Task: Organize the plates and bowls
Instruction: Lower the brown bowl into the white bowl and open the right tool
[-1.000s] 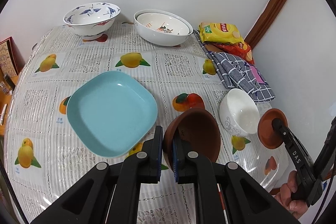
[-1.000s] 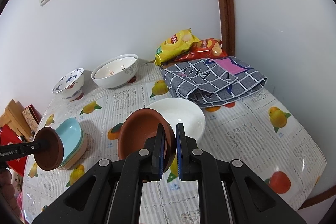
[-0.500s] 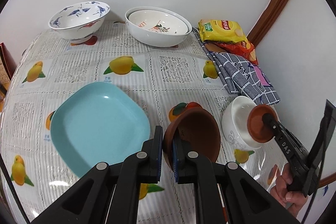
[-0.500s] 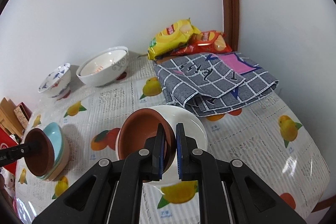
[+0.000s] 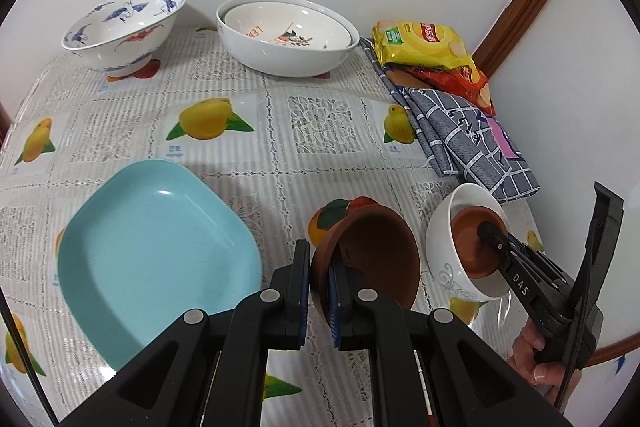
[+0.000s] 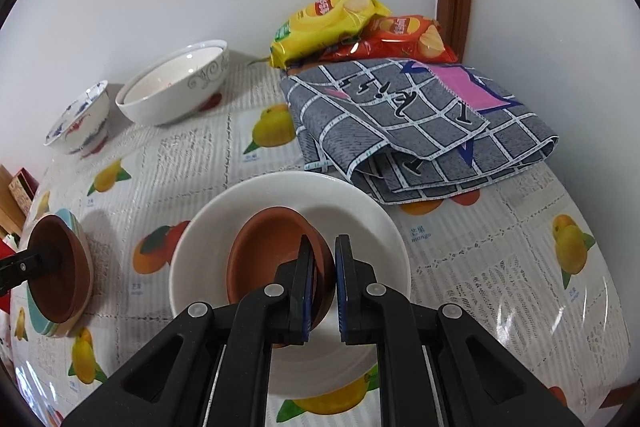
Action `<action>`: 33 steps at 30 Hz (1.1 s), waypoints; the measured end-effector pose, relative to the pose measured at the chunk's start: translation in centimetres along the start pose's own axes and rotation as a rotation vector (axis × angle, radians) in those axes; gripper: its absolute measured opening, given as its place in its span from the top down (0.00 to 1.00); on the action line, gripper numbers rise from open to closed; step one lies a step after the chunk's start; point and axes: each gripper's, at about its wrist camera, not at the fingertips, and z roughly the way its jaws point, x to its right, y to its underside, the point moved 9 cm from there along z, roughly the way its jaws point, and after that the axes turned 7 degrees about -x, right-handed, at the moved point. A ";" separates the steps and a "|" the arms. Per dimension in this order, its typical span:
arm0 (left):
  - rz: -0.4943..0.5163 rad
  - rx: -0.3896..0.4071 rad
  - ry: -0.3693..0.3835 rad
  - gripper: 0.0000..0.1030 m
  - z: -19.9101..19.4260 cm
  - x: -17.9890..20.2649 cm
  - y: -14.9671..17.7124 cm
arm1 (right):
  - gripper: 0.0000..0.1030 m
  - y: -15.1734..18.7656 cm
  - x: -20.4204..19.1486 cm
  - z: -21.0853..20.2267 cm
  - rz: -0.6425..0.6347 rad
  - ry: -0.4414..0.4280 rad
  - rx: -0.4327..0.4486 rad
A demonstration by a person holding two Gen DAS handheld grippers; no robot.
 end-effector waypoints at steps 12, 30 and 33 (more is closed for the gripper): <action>0.009 -0.016 0.009 0.92 1.2 0.4 -0.3 | 0.90 -0.3 0.1 1.7 -0.045 0.051 -0.058; 0.010 -0.012 -0.024 0.92 0.8 0.3 -0.1 | 0.83 0.1 -0.7 2.7 -0.151 0.123 -0.117; 0.016 -0.006 -0.025 0.92 0.2 0.6 0.0 | 0.83 0.3 -0.8 2.6 -0.151 0.114 -0.123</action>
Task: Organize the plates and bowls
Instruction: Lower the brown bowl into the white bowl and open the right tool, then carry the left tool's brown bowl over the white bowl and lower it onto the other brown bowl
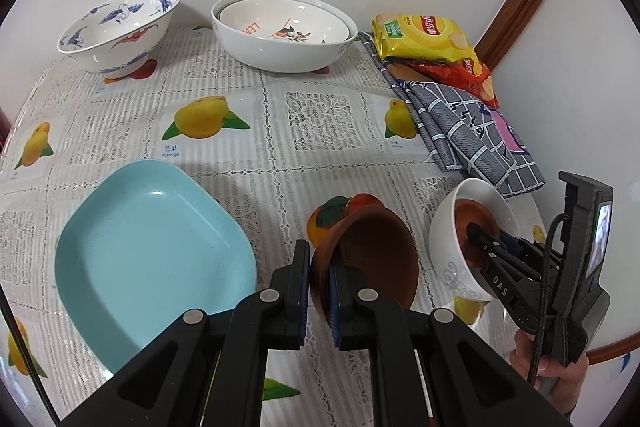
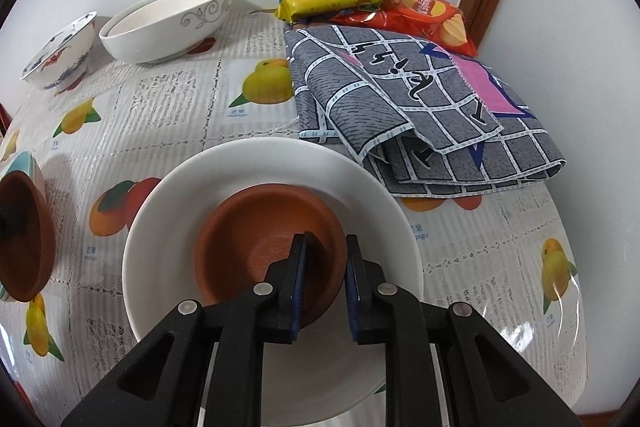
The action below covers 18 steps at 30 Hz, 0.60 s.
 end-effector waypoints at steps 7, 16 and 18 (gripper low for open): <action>0.018 0.021 -0.008 0.92 -1.8 1.2 0.4 | 0.69 0.3 0.5 -1.8 0.022 -0.026 0.032; 0.057 0.052 -0.009 0.92 -4.4 4.4 1.0 | 0.68 1.3 3.0 -7.5 0.078 -0.068 0.133; 0.068 0.059 -0.007 0.92 -5.0 5.3 1.0 | 0.68 1.7 4.2 -9.1 0.102 -0.069 0.156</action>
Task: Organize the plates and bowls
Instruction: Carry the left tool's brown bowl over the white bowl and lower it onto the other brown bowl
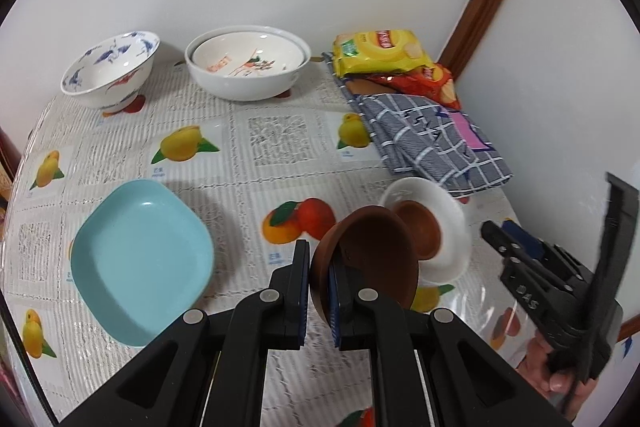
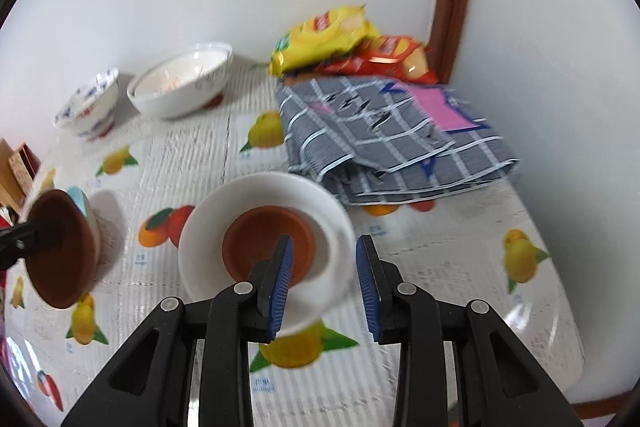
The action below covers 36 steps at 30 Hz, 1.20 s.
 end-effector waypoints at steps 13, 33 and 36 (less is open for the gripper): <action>0.040 0.012 0.006 0.92 -0.9 4.7 0.2 | 0.56 2.4 6.2 -7.8 0.121 0.030 0.093; 0.069 -0.031 0.006 0.92 2.4 7.0 -0.8 | 0.49 4.3 8.9 -8.2 0.210 0.034 0.087; 0.070 -0.043 0.007 0.92 3.4 7.1 -1.0 | 0.49 4.5 9.1 -7.5 0.225 0.028 0.076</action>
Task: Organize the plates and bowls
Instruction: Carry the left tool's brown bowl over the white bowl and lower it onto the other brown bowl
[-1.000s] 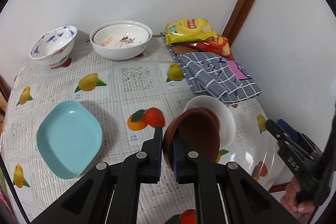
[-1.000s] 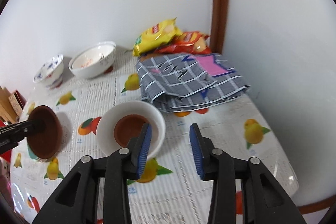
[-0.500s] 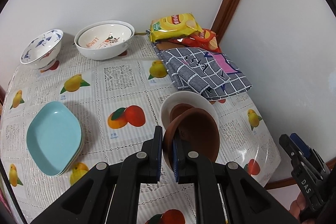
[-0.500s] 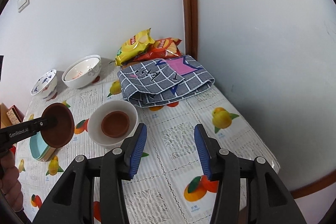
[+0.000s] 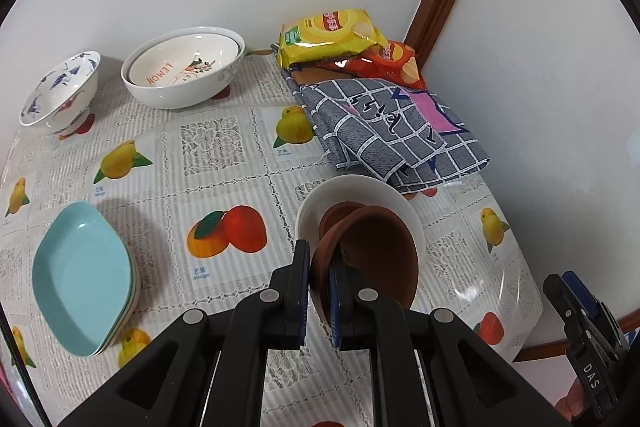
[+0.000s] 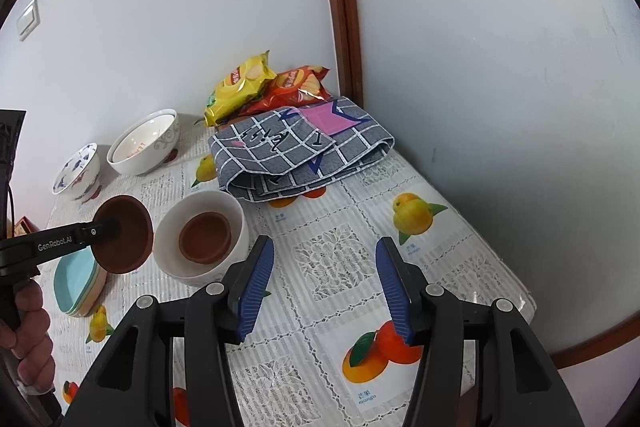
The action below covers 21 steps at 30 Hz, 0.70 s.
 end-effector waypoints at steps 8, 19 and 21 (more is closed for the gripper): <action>-0.012 -0.025 0.034 0.91 2.7 -0.2 -0.9 | 0.49 0.3 -0.1 2.8 0.009 0.002 -0.050; -0.004 -0.064 0.072 0.91 6.2 0.7 -2.0 | 0.49 0.4 -0.4 5.3 -0.024 0.015 -0.066; -0.006 -0.071 0.079 0.91 6.8 0.9 -2.2 | 0.49 0.5 -0.5 5.7 -0.033 0.015 -0.074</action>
